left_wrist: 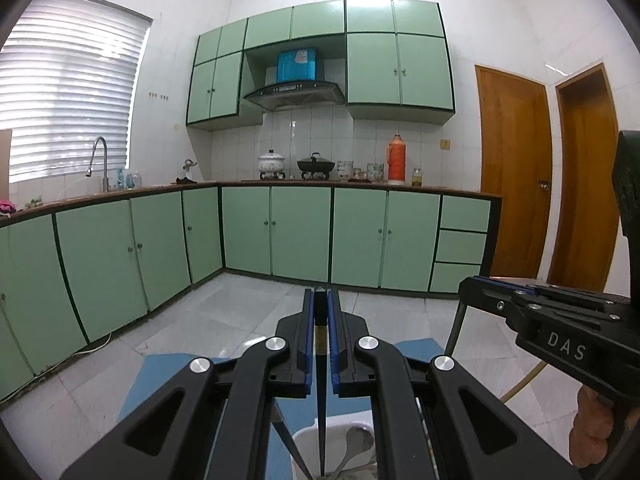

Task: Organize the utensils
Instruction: 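Lower both chopsticks into the white holder and open both grippers, then withdraw both open grippers from the holder toward the last chopsticks, then lower the right gripper onto the light wooden chopstick and close it, then close the left gripper on the grey chopstick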

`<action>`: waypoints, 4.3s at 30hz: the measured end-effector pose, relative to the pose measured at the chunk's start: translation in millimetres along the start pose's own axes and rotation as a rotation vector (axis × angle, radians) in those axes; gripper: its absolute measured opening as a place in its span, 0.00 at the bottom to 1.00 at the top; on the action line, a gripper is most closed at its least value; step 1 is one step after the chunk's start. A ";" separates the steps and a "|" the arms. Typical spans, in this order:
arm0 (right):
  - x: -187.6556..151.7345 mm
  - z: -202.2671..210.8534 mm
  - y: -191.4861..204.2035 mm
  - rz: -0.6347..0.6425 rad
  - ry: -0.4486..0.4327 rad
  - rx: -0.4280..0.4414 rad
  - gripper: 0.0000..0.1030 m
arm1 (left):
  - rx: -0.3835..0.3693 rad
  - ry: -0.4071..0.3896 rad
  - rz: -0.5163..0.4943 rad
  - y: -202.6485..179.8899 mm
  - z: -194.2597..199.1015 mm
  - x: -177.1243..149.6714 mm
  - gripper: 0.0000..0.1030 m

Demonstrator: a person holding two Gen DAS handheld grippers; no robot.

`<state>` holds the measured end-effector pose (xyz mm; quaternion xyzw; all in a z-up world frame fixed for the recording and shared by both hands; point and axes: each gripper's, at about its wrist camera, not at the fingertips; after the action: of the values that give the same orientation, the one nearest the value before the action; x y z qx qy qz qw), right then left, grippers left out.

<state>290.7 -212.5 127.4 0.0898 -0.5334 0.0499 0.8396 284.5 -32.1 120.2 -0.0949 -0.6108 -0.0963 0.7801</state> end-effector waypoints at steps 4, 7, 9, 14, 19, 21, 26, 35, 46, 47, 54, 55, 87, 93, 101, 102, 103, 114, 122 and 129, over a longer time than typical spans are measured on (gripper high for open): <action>-5.1 -2.2 0.1 -0.003 0.008 -0.017 0.05 | 0.005 0.022 0.002 2.8 -2.9 -6.0 0.06; -5.0 -1.2 -2.9 -0.017 0.014 -0.017 0.05 | 0.009 0.036 0.003 4.5 -4.7 -9.1 0.06; -4.1 -0.3 -5.7 -0.019 0.017 -0.024 0.05 | 0.010 0.041 0.005 5.6 -4.9 -10.3 0.06; -3.1 5.0 -12.2 -0.028 0.012 -0.049 0.08 | 0.009 0.045 0.009 7.1 -2.0 -10.2 0.11; -2.0 20.5 -17.1 -0.022 -0.028 -0.085 0.32 | 0.015 0.006 0.008 6.1 9.4 -4.2 0.40; -1.9 29.3 -17.2 -0.009 -0.048 -0.094 0.35 | 0.014 -0.011 0.001 6.0 16.6 -2.5 0.47; -6.8 54.2 -17.5 0.010 -0.100 -0.105 0.53 | 0.010 -0.053 0.001 8.4 40.4 -0.5 0.61; -37.6 104.1 -6.6 0.065 -0.182 -0.112 0.83 | 0.006 -0.081 0.009 8.8 92.6 -18.0 0.80; -97.8 148.0 11.3 0.052 -0.172 -0.056 0.92 | 0.026 -0.045 -0.022 -0.9 149.1 -64.2 0.92; -102.3 149.9 12.7 0.050 -0.169 -0.054 0.93 | 0.026 -0.038 -0.022 -1.7 155.2 -70.5 0.93; -150.0 160.9 20.6 0.033 -0.102 -0.069 0.95 | 0.047 0.011 -0.041 -3.8 186.0 -108.0 0.94; -157.3 161.7 21.7 0.034 -0.091 -0.075 0.95 | 0.050 0.020 -0.042 -3.4 189.1 -112.9 0.94; -310.8 173.3 67.9 0.033 0.092 -0.152 0.94 | 0.124 0.228 -0.003 5.3 238.4 -230.8 0.94; -317.6 172.8 76.5 0.072 0.099 -0.149 0.67 | 0.126 0.238 0.011 4.8 239.8 -233.6 0.94; -324.5 170.7 79.4 0.068 0.118 -0.133 0.36 | 0.128 0.240 0.016 3.5 240.1 -234.0 0.94; -324.4 171.0 79.6 0.070 0.115 -0.134 0.34 | 0.128 0.242 0.015 2.9 240.0 -234.4 0.94; -324.7 170.7 80.3 0.072 0.115 -0.131 0.32 | 0.128 0.243 0.015 2.4 240.3 -234.8 0.94; -329.2 169.4 86.6 0.076 0.106 -0.126 0.08 | 0.125 0.246 0.018 -1.2 240.3 -235.3 0.94; -327.4 172.6 78.2 0.044 0.105 -0.136 0.06 | 0.122 0.244 0.020 -5.7 239.4 -234.8 0.94; -323.6 185.7 46.3 -0.032 0.090 -0.185 0.06 | 0.089 0.241 0.019 -20.0 238.7 -233.5 0.94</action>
<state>-20.1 -201.2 -83.7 0.0178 -0.4960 -0.0089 0.8681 1.1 20.1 -49.7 -0.0535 -0.5154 -0.0724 0.8522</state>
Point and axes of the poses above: each gripper's, at about its wrist camera, not at the fingertips, and z roughly against the way its jaws point, y to its left, x to its top, and after that the axes turned 3 degrees about -x, right-handed
